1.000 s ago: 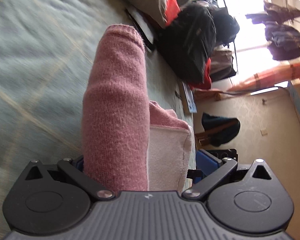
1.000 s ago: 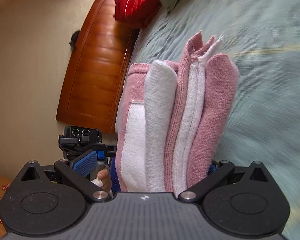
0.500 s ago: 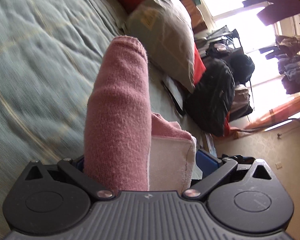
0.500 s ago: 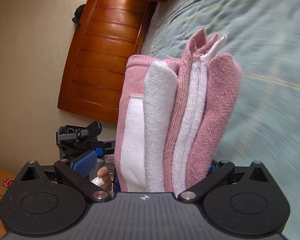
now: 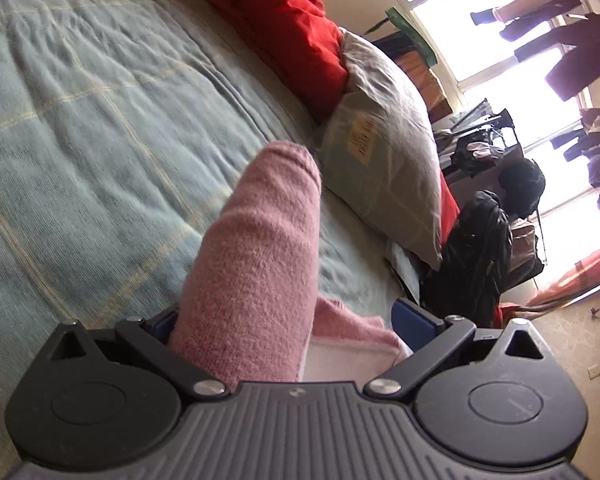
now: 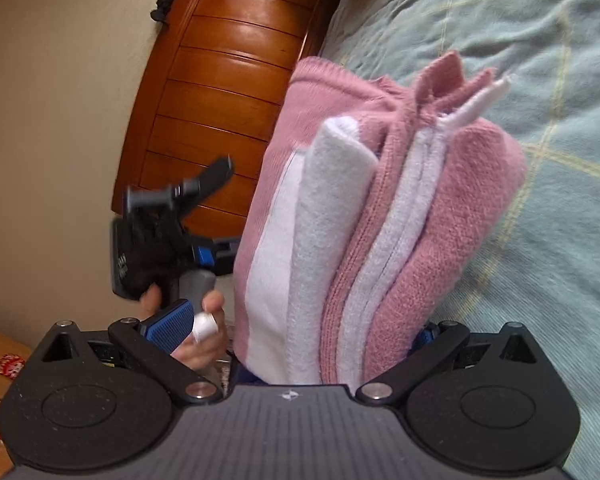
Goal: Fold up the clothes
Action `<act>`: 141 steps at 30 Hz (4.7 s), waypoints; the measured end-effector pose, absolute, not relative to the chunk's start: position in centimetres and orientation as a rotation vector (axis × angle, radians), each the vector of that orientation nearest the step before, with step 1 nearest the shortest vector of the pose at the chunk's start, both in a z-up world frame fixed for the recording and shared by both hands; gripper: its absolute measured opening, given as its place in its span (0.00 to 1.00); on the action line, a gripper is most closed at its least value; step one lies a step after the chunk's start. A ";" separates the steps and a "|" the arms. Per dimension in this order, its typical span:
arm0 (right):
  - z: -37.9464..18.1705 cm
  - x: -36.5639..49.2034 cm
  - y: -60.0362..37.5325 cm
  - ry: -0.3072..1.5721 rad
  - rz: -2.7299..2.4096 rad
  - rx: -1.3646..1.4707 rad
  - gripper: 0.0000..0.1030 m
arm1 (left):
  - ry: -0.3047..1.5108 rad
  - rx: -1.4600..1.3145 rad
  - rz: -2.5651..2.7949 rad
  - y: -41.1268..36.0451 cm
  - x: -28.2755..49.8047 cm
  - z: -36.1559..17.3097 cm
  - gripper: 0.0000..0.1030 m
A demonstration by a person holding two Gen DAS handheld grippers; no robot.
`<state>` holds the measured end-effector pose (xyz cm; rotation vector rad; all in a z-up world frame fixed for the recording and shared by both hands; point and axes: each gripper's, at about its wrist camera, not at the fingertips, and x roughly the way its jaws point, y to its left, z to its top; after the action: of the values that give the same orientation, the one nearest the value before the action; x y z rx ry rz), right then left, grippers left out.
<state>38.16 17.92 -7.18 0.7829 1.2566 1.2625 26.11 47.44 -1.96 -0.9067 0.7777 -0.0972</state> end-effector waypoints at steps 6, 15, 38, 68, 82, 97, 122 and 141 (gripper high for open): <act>-8.9 37.4 18.5 1.268 1.234 0.825 1.00 | 0.794 -0.896 -0.057 49.3 27.6 -3.8 0.98; -8.2 36.6 16.2 1.240 1.199 0.657 1.00 | 0.736 -0.837 0.054 51.1 25.4 -2.3 0.98; -5.4 30.3 18.5 0.671 1.166 -0.320 0.97 | 0.769 -0.671 -0.090 45.7 21.8 -3.3 0.99; -5.8 34.6 17.9 0.686 1.109 -0.242 0.98 | 0.773 -0.665 -0.057 44.5 20.4 -4.4 0.99; -0.4 29.4 18.7 0.561 1.260 -0.264 0.98 | 0.766 -0.340 0.168 40.7 13.8 0.3 0.99; -1.8 26.7 18.8 0.617 1.216 -0.393 0.98 | 0.788 -0.141 0.319 35.4 5.0 -3.5 0.99; -2.5 32.5 34.5 0.696 1.166 -0.487 1.00 | 0.690 -0.166 0.524 33.7 -4.0 -6.8 0.99; -2.2 34.8 29.9 0.789 1.207 -0.370 1.00 | 0.646 -0.170 0.537 33.9 -4.8 -7.0 0.99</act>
<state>34.80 29.94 -2.20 -0.3700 0.7893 1.2070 -4.77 33.93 -7.01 -0.1703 0.6463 0.5371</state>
